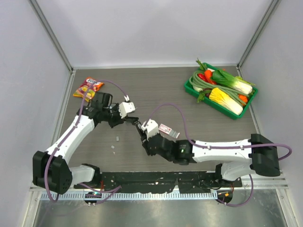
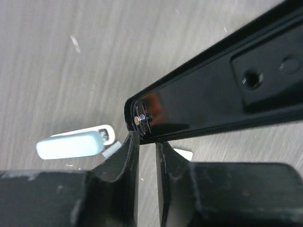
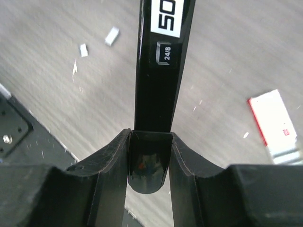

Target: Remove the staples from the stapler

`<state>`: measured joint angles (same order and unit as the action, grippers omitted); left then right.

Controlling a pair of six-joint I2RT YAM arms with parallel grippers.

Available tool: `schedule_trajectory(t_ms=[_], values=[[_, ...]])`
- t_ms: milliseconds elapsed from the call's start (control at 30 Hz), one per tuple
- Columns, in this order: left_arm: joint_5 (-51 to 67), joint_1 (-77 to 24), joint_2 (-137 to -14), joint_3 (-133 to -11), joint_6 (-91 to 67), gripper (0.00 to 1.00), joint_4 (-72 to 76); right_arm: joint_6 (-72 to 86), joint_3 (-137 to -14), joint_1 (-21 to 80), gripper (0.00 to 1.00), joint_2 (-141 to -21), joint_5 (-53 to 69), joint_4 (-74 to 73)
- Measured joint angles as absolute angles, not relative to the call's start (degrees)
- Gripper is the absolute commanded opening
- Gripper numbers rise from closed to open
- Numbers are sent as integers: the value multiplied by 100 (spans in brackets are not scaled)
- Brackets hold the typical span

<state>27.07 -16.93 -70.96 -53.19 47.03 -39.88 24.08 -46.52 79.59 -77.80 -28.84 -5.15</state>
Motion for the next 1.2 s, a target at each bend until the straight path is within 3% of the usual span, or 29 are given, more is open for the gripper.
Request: schedule_trajectory(t_ms=[100, 200, 567, 900, 1200], values=[[2700, -1603, -7096, -5625, 4125, 63, -3708, 2119, -5164, 7498, 1, -7776, -2591, -740], [2794, -1406, -7098, -5942, 3538, 70, -3448, 1820, -5601, 6984, 1, -7778, -2091, -947], [3538, 491, -7773, -6755, 2106, 75, -3330, 1092, -7142, 5979, 1, -9006, -1170, -1938], [3607, 593, -7321, -6200, 2185, 74, -3500, 458, -8639, 5520, 1, -10339, -799, -2174], [3494, 639, -6862, -5588, 2300, 74, -3450, -36, -8698, 5389, 1, -11126, -864, -1007]])
